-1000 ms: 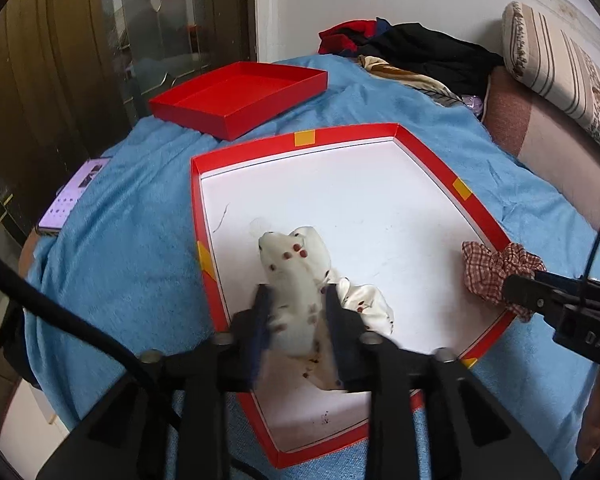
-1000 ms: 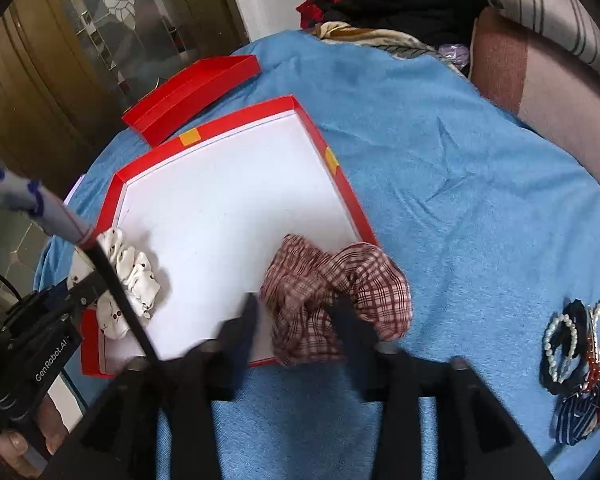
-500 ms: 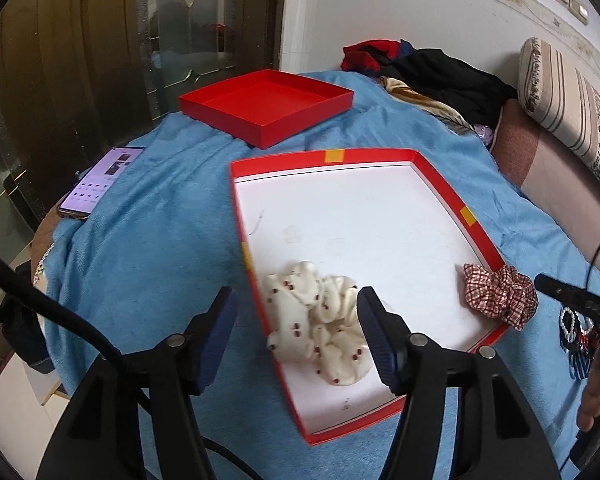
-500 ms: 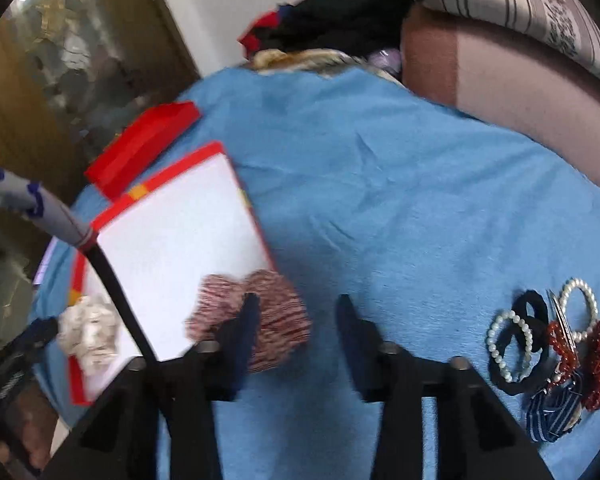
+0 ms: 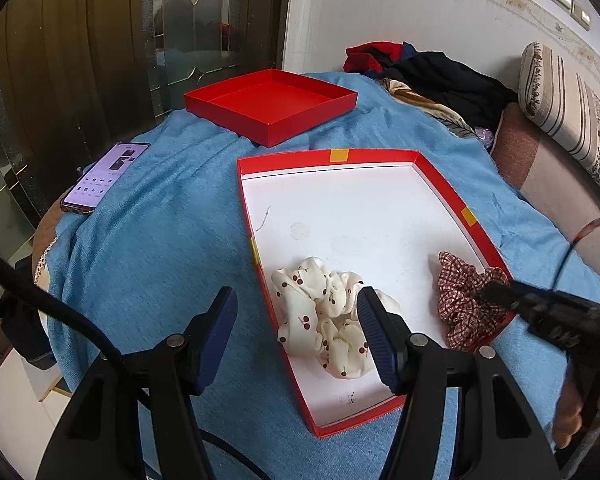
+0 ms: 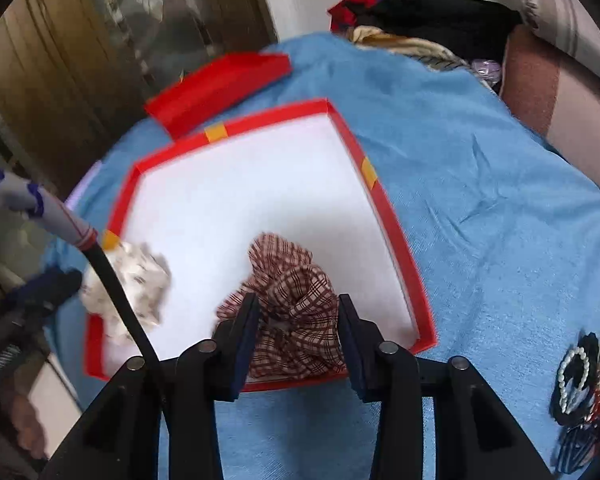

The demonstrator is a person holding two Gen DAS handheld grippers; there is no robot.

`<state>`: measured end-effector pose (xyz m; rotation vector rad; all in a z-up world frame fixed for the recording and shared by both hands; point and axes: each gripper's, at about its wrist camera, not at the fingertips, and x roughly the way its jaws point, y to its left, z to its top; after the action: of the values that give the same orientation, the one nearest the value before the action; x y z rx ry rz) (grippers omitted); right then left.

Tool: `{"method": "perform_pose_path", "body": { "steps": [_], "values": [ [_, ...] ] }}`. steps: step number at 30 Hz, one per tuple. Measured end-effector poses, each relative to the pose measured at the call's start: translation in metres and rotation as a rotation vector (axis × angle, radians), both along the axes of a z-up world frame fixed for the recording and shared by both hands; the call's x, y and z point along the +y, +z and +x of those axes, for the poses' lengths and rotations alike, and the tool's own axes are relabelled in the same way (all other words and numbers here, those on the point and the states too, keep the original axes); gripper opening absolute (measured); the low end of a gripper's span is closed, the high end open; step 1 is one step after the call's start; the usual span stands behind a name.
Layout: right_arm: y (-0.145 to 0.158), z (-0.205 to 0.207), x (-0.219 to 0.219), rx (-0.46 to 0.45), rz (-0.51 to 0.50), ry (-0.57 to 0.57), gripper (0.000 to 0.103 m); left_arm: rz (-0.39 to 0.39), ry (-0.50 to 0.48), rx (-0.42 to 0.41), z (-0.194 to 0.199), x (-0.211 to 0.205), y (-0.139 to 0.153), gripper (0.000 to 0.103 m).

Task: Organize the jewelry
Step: 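Carry both scrunchies into the red box and open both tools to release, then grasp the blue striped strap with the left tool while the right grasps the red polka-dot scrunchie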

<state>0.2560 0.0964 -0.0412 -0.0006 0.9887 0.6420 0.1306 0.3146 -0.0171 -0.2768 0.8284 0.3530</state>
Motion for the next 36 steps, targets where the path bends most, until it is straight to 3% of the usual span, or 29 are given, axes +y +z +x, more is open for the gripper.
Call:
{"method": "perform_pose_path", "body": {
  "steps": [2,5,6,7,10,12,18,24,28,29,31,33,36],
  "values": [
    [0.004,0.005,-0.016,-0.009,0.024,-0.067,0.056,-0.003,-0.001,-0.005,-0.002,-0.001,0.002,0.061],
    [-0.003,0.018,-0.028,-0.013,-0.054,-0.173,0.056,-0.001,-0.007,-0.010,-0.004,-0.005,0.005,0.061],
    [-0.010,0.023,-0.027,-0.005,-0.106,-0.195,0.051,0.002,-0.010,-0.010,-0.004,-0.006,0.005,0.061],
    [-0.013,0.026,-0.025,0.001,-0.126,-0.195,0.038,0.006,-0.016,-0.011,-0.004,-0.008,0.006,0.061],
    [-0.033,0.034,-0.017,0.036,-0.216,-0.174,0.029,0.010,-0.029,-0.010,-0.004,-0.013,0.007,0.061],
    [-0.041,0.034,-0.015,0.072,-0.215,-0.155,0.014,0.013,-0.036,-0.004,-0.003,-0.018,0.007,0.061],
    [-0.041,0.016,-0.019,0.149,-0.250,-0.169,0.011,0.022,-0.048,-0.005,-0.004,-0.025,0.013,0.061],
    [-0.040,-0.040,-0.035,0.199,-0.209,-0.157,0.014,0.040,-0.081,-0.018,-0.013,-0.042,0.028,0.061],
    [-0.030,-0.065,-0.051,0.125,-0.172,-0.150,0.017,0.057,-0.121,-0.019,-0.018,-0.065,0.038,0.061],
    [-0.025,-0.071,-0.060,0.101,-0.153,-0.163,0.019,0.058,-0.139,-0.016,-0.020,-0.075,0.040,0.061],
    [-0.015,-0.084,-0.088,0.065,-0.104,-0.192,0.043,0.065,-0.175,-0.016,-0.023,-0.093,0.043,0.062],
    [-0.004,-0.101,-0.122,0.011,-0.078,-0.245,0.055,0.083,-0.213,-0.019,-0.025,-0.113,0.046,0.066],
    [0.003,-0.123,-0.177,-0.044,-0.095,-0.317,0.055,0.102,-0.277,-0.022,-0.023,-0.149,0.049,0.070]
  ]
}}
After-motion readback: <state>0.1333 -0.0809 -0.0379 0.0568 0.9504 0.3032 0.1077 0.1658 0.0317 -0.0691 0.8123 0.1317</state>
